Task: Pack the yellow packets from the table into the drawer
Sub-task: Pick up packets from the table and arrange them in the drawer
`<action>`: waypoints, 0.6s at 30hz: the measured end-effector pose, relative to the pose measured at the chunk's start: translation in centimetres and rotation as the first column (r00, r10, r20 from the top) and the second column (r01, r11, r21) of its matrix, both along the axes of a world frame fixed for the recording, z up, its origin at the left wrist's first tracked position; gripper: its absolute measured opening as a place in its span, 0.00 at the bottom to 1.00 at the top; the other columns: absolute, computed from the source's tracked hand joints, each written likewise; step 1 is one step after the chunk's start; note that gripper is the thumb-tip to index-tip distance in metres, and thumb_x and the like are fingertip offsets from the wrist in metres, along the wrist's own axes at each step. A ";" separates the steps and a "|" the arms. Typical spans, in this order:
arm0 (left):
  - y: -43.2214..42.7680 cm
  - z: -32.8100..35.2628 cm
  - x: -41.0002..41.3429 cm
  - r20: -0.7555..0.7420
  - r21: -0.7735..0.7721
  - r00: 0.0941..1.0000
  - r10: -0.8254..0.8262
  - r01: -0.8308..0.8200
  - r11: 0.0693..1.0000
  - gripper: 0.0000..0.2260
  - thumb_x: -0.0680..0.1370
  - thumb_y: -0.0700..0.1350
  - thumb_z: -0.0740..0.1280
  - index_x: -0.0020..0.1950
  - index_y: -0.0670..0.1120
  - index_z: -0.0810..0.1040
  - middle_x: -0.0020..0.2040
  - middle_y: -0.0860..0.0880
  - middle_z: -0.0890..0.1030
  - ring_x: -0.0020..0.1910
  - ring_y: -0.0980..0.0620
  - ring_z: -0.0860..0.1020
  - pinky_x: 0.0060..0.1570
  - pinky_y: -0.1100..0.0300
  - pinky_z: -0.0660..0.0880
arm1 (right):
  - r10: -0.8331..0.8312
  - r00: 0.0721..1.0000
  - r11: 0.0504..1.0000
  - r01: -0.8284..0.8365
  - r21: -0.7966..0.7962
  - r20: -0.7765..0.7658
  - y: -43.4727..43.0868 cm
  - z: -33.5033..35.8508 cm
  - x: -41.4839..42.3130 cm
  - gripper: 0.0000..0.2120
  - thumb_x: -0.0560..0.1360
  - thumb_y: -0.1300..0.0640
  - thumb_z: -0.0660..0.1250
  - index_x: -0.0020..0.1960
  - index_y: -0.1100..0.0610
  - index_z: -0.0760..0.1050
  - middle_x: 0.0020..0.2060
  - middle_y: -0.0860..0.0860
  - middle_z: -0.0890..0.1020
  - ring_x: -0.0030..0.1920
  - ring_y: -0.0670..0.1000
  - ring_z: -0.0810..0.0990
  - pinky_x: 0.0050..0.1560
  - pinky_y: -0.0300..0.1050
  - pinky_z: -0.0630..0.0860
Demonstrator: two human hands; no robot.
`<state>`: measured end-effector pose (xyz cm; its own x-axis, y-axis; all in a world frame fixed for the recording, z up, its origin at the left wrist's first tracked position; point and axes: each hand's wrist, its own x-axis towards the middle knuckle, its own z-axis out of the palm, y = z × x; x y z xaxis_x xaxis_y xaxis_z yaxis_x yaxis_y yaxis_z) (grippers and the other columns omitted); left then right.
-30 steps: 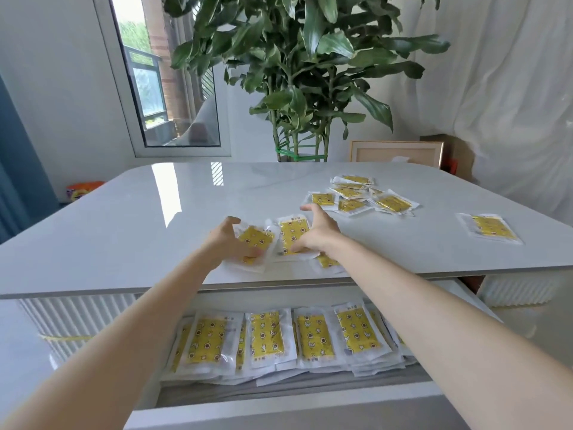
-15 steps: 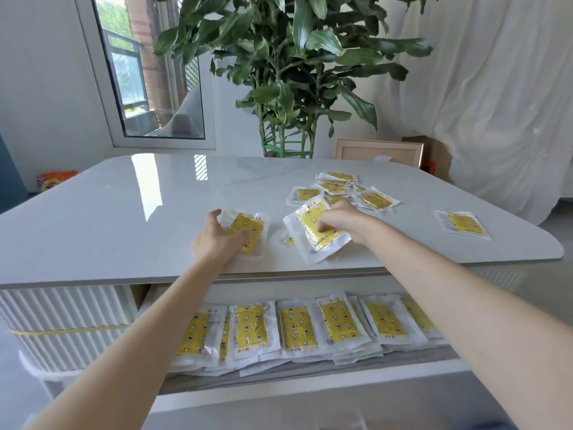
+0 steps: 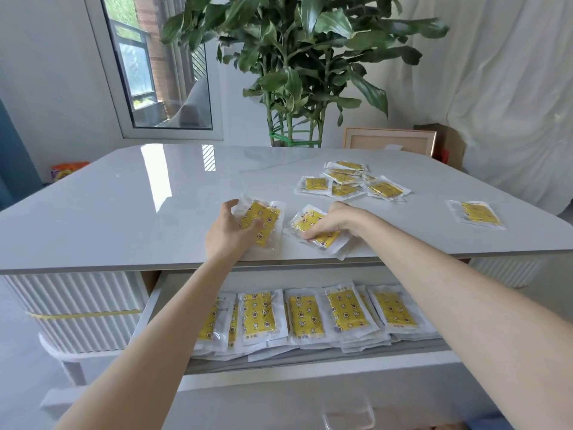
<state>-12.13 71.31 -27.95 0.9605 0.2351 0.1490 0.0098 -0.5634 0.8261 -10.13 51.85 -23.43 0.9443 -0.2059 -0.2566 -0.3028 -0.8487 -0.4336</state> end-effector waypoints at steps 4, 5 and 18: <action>0.0 0.2 -0.9 0.013 0.027 0.998 -0.054 0.053 0.998 0.28 0.75 0.56 0.67 0.72 0.53 0.62 0.62 0.46 0.76 0.55 0.48 0.76 0.48 0.57 0.72 | -0.004 1.000 0.999 0.004 0.049 0.006 -0.4 -0.6 -0.4 0.45 0.52 0.38 0.80 0.62 0.58 0.70 0.58 0.54 0.77 0.59 0.56 0.76 0.61 0.52 0.75; 0.0 0.2 -1.2 0.016 0.032 0.996 -0.084 0.084 0.996 0.27 0.76 0.55 0.67 0.72 0.53 0.62 0.62 0.46 0.76 0.54 0.48 0.76 0.49 0.56 0.73 | -0.005 1.000 0.998 0.004 0.058 0.019 -0.5 -0.8 -0.7 0.43 0.54 0.39 0.80 0.62 0.58 0.70 0.58 0.55 0.77 0.59 0.57 0.75 0.60 0.51 0.74; -0.5 1.7 -5.8 0.047 -0.273 0.937 -0.346 0.345 0.898 0.26 0.77 0.42 0.68 0.72 0.49 0.62 0.59 0.45 0.78 0.46 0.49 0.79 0.40 0.59 0.78 | 0.065 0.994 0.926 -0.095 0.366 0.093 -4.0 -0.5 -5.0 0.27 0.68 0.50 0.75 0.62 0.61 0.72 0.56 0.56 0.81 0.51 0.53 0.81 0.47 0.45 0.78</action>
